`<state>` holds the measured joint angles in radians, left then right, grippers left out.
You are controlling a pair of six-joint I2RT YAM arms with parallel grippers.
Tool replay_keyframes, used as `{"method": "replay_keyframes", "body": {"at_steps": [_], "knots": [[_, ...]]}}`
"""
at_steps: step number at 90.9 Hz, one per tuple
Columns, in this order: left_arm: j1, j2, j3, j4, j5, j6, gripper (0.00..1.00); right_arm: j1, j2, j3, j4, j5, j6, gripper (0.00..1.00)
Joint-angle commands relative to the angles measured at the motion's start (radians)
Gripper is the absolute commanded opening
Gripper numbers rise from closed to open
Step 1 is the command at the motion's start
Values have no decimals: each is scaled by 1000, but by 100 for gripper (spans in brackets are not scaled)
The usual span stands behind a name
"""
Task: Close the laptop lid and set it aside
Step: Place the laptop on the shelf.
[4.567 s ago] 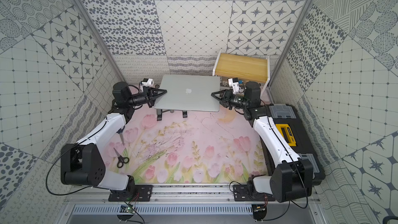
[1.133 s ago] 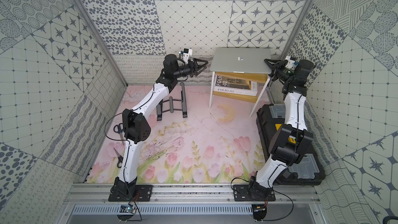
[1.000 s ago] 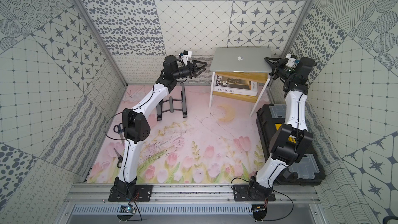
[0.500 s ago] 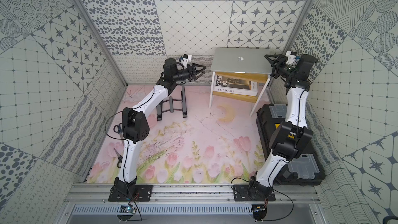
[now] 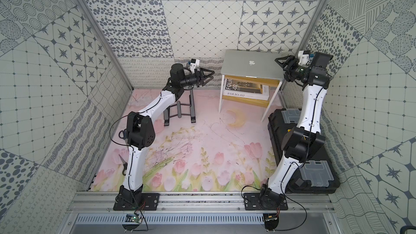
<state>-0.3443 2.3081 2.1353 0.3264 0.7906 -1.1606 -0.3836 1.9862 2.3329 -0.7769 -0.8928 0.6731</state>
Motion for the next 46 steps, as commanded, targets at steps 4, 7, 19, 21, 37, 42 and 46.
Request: {"method": "replay_keyframes", "body": {"at_steps": [4,7,19,21,37,42,46], "knots": [[7,-19,-10,128,35,-29,58,60,49,173,-249,177,-260,82],[8,-20,-16,139,35,-35,58,65,51,188,-267,222,-280,84],[13,-27,-39,154,39,-43,58,68,38,198,-290,347,-328,87],[14,-29,-39,154,42,-44,58,68,34,198,-290,362,-336,88],[24,-54,-68,155,40,-26,58,62,17,195,-301,417,-370,90],[25,-64,-80,153,37,-16,59,59,17,200,-302,421,-368,90],[28,-74,-91,152,36,-8,59,58,17,203,-303,429,-369,90]]}}
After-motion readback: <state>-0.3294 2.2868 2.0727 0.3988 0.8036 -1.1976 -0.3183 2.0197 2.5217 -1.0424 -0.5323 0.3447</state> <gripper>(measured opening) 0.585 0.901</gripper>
